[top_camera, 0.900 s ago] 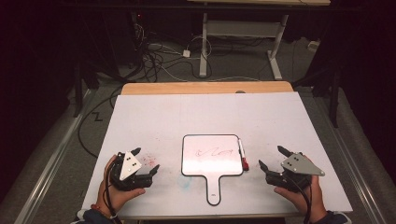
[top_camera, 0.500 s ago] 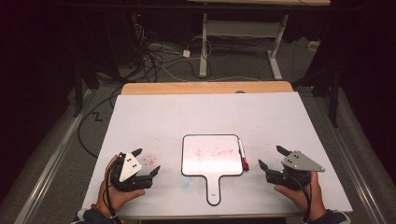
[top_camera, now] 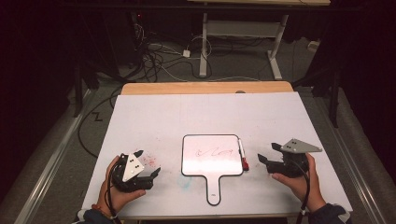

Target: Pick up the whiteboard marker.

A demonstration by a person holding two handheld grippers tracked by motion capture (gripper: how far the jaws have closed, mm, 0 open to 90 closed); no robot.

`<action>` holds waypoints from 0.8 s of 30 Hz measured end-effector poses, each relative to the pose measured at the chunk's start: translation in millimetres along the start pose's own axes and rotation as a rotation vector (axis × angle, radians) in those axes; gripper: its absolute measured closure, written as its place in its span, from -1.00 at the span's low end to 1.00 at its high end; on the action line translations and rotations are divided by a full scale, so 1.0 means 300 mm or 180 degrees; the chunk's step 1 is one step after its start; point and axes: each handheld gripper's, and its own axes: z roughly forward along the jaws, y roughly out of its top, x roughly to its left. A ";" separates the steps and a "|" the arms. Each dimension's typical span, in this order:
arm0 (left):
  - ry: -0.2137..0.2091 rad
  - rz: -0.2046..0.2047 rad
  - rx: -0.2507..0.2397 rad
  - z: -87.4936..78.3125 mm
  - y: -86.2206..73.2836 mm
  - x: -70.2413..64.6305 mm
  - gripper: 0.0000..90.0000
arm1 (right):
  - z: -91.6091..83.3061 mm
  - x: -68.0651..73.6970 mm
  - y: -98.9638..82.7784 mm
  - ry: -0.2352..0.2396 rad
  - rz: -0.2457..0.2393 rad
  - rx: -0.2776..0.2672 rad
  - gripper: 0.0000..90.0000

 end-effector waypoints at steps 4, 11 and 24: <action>-0.0006 0.0010 0.0015 0.002 -0.001 -0.002 -0.63 | 0.055 -0.011 0.049 0.0090 0.0131 0.0308 -0.19; -0.0026 0.0013 0.0038 0.006 -0.004 -0.003 -0.63 | 0.151 -0.023 0.106 0.0280 0.0354 0.0581 -0.18; -0.0045 0.0016 0.0077 0.008 -0.007 -0.001 -0.63 | 0.362 -0.023 0.137 0.0412 0.0598 0.1081 0.06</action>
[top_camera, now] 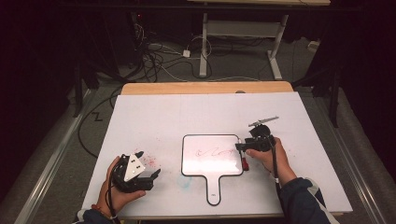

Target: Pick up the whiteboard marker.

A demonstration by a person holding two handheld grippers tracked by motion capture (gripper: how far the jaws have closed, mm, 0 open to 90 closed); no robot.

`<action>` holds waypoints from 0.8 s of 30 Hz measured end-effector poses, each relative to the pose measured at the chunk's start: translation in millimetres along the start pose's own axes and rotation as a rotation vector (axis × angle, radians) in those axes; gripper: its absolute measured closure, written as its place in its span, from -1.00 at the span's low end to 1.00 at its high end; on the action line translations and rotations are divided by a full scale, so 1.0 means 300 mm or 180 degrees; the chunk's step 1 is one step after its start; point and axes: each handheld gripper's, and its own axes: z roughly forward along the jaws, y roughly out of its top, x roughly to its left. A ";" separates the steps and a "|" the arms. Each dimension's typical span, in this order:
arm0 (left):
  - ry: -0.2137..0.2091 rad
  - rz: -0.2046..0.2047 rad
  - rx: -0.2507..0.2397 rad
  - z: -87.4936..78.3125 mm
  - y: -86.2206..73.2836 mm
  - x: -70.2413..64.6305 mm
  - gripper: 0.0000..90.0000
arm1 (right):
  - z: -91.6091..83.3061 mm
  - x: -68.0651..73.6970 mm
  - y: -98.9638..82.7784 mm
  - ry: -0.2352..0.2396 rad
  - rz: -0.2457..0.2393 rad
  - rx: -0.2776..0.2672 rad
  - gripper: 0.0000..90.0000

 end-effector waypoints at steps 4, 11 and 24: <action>-0.0007 0.0003 0.0021 0.001 -0.001 0.000 -0.63 | 0.004 -0.009 0.001 0.0001 0.0025 -0.0002 0.22; -0.0008 0.0006 0.0033 0.002 0.000 -0.001 -0.63 | 0.004 0.015 -0.004 0.0109 -0.0113 0.0036 0.60; -0.0044 0.0022 0.0057 0.006 0.003 -0.005 -0.63 | -0.014 0.032 -0.006 0.0144 -0.0202 -0.0099 0.80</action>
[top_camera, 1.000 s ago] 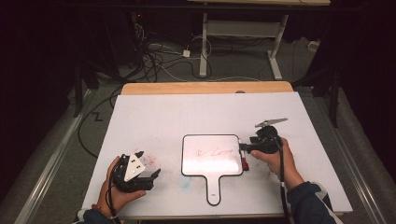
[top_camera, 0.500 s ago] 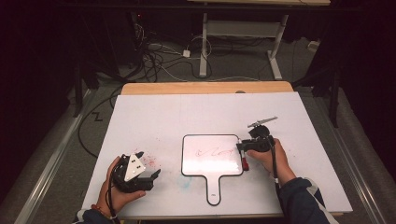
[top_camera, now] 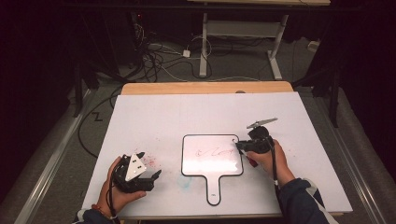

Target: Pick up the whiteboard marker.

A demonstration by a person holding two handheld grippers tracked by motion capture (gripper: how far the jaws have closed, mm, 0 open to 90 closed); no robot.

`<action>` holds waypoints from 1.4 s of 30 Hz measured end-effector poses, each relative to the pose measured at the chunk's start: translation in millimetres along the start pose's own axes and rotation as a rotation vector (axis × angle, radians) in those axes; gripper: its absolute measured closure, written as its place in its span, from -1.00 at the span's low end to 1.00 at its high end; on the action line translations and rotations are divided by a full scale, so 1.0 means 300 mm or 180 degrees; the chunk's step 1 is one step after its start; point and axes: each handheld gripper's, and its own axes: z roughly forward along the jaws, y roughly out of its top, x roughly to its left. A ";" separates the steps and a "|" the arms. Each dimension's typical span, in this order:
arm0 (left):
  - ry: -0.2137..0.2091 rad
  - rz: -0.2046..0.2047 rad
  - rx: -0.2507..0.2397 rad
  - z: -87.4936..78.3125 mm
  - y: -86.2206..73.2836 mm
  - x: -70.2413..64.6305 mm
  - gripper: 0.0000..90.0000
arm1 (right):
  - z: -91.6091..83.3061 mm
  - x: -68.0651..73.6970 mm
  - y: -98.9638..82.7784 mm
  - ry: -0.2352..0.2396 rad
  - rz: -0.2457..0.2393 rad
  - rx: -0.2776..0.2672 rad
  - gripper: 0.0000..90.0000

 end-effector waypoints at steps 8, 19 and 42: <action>-0.0126 -0.0154 -0.0080 0.002 0.019 -0.011 -0.61 | -0.036 0.024 0.006 -0.0017 -0.0133 -0.0214 0.81; -0.0709 -0.0587 -0.0617 0.056 0.196 -0.058 -0.48 | -0.090 0.165 0.032 0.0170 -0.0318 -0.0900 0.81; -0.1391 -0.0926 -0.0652 0.252 0.374 -0.251 -0.09 | -0.093 0.371 0.013 0.0425 -0.0629 -0.1443 0.81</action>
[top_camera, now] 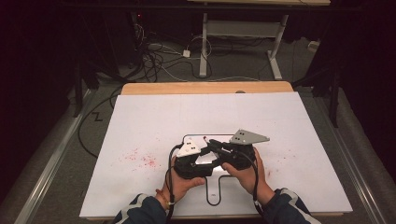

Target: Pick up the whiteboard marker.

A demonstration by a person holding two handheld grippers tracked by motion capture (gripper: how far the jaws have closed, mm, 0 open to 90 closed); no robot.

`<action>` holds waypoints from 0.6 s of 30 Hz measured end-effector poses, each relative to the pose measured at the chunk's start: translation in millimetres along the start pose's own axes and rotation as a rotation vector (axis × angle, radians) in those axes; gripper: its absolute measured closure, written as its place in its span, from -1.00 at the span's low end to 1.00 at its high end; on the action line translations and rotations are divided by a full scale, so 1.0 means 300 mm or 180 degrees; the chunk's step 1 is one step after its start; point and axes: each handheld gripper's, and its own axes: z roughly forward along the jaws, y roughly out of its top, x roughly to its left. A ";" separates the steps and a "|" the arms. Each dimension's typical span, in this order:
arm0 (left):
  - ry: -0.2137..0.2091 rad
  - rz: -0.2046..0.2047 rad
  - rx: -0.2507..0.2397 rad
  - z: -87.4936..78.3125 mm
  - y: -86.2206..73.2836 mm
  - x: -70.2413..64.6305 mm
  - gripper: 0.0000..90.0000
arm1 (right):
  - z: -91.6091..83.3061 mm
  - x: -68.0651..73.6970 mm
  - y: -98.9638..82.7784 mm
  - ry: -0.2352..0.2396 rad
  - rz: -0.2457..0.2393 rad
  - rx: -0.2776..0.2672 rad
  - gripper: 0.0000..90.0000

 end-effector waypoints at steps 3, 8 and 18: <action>-0.0022 0.0015 -0.0001 0.011 -0.001 -0.006 0.15 | -0.001 0.008 -0.001 0.0007 -0.0027 -0.0021 0.81; -0.0033 0.0081 0.0006 0.007 -0.005 0.000 0.48 | -0.013 0.011 0.003 0.0021 -0.0039 -0.0089 0.81; 0.0116 0.0149 0.0038 -0.014 -0.007 0.027 0.74 | -0.025 0.021 0.005 0.0062 -0.0098 -0.0108 0.76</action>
